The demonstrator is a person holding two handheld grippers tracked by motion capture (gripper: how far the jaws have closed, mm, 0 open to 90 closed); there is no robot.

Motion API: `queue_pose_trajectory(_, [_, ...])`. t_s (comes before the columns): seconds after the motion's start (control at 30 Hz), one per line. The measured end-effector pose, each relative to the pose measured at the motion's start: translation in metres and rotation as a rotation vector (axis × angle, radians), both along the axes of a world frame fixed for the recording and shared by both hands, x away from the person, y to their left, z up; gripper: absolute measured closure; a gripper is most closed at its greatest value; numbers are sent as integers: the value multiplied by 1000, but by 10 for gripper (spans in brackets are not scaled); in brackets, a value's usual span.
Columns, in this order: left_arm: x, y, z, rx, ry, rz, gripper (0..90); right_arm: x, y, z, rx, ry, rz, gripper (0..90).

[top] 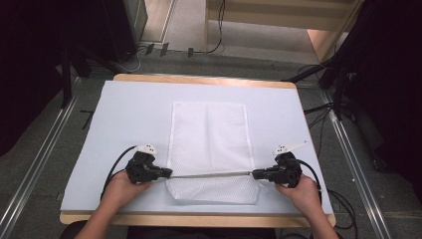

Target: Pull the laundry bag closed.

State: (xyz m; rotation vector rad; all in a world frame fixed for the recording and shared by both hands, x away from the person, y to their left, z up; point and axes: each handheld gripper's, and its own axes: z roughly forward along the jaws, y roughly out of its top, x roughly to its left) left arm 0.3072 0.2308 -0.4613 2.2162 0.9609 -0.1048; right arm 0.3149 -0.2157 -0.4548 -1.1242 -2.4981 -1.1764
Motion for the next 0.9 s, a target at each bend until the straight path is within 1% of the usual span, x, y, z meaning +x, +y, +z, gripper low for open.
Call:
queue_pose_trajectory(0.07, [0, 0, 0, -2, 0, 0, 900, 0, -2, 0, 4, 5, 1, 887])
queue_pose_trajectory(0.13, [0, 0, 0, -1, 0, -3, 900, 0, -4, 0, -6, 5, -2, 887])
queue_pose_trajectory(0.2, [0, 0, 0, -2, 1, 0, 900, 0, -6, 0, 0, 6, -5, 886])
queue_pose_trajectory(0.23, [0, 0, 0, -2, 1, 1, 900, 0, -7, 0, -2, 11, -7, 887])
queue_pose_trajectory(0.27, [0, 0, 0, -2, 2, 0, 900, -1, -9, -1, -1, 5, -3, 886])
queue_pose_trajectory(0.3, [0, 0, 0, -2, 1, 0, 900, -1, -10, -1, -7, 12, -3, 886])
queue_pose_trajectory(0.37, [0, 0, 0, -1, 2, -2, 900, -1, -13, -1, -2, 11, -5, 887])
queue_pose_trajectory(0.4, [1, 1, 0, -1, 5, -2, 900, -1, -15, -1, 11, 12, -9, 887])
queue_pose_trajectory(0.57, [1, 1, 0, 1, 7, -2, 900, -3, -18, -2, 2, 15, -1, 885])
queue_pose_trajectory(0.63, [1, 1, 0, -4, 8, 1, 900, -4, -22, -1, -57, -9, -38, 900])
queue_pose_trajectory(0.67, [1, 1, 0, -5, 9, 1, 900, -2, -34, -1, -50, 9, -86, 900])
queue_pose_trajectory(0.7, [2, 1, 0, -6, 12, 1, 900, 0, -39, -2, -15, 32, -113, 900])
queue_pose_trajectory(0.73, [2, 1, -1, -10, 17, 0, 900, 0, -41, -1, 23, 44, -128, 900])
queue_pose_trajectory(0.77, [3, 2, -1, -19, 27, -1, 900, -2, -39, 0, 23, 28, -120, 900])
queue_pose_trajectory(0.8, [4, 3, -1, -16, 30, -2, 900, -3, -31, 1, 9, 10, -98, 900])
queue_pose_trajectory(0.9, [4, 2, 0, -15, 34, 0, 900, -2, -18, -2, -27, 4, -46, 900])
